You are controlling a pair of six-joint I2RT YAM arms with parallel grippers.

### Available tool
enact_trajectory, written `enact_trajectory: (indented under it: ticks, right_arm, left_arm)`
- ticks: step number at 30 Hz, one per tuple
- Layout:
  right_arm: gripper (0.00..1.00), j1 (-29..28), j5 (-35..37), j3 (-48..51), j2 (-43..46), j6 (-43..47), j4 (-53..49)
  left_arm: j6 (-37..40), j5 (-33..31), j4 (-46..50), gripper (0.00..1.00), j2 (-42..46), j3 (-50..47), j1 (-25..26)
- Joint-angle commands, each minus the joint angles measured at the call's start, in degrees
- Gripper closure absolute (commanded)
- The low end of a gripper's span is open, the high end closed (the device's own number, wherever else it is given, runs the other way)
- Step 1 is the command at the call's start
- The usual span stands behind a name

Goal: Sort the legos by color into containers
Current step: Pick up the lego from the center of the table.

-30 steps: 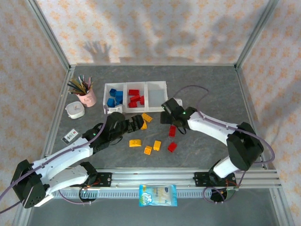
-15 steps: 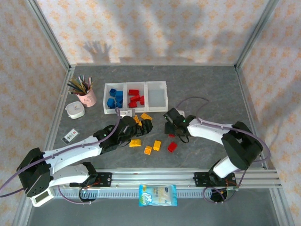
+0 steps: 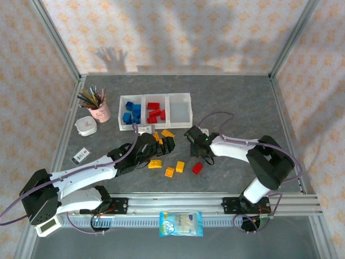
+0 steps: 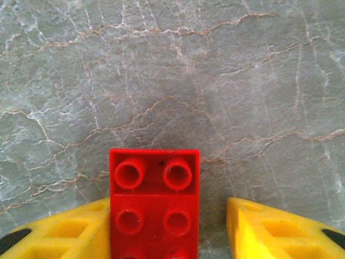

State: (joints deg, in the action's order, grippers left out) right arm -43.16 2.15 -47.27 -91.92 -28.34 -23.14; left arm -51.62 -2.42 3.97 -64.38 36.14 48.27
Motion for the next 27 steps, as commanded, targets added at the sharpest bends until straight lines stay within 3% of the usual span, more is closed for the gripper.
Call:
enact_trajectory:
  ticks: [1, 8, 14, 20, 27]
  right_arm:
    - [0.53, -0.43, -0.65, -0.93, -1.78, 0.77, 3.06]
    - [0.64, -0.44, -0.44, -1.40, -0.75, 2.14, 2.73]
    - [0.67, -0.83, 1.89, -5.21, 1.48, 4.23, -1.01]
    - [0.67, -1.62, 2.61, -13.64, 0.04, 7.76, -3.14]
    - [0.67, -2.54, 0.25, -28.51, -8.61, 11.64, -0.53]
  left_arm:
    - [-0.53, -2.07, -0.80, 0.01, -0.02, 0.33, 0.47]
    - [-0.06, -2.57, 0.28, 0.01, -0.40, 1.40, 0.44]
    - [-0.97, -4.48, 1.84, 0.01, 1.62, 1.39, 0.34]
    - [-0.84, -6.96, 5.58, 0.01, 5.79, 1.55, -1.15]
    - [0.81, -6.46, 10.49, 0.01, 10.57, 1.59, -7.61]
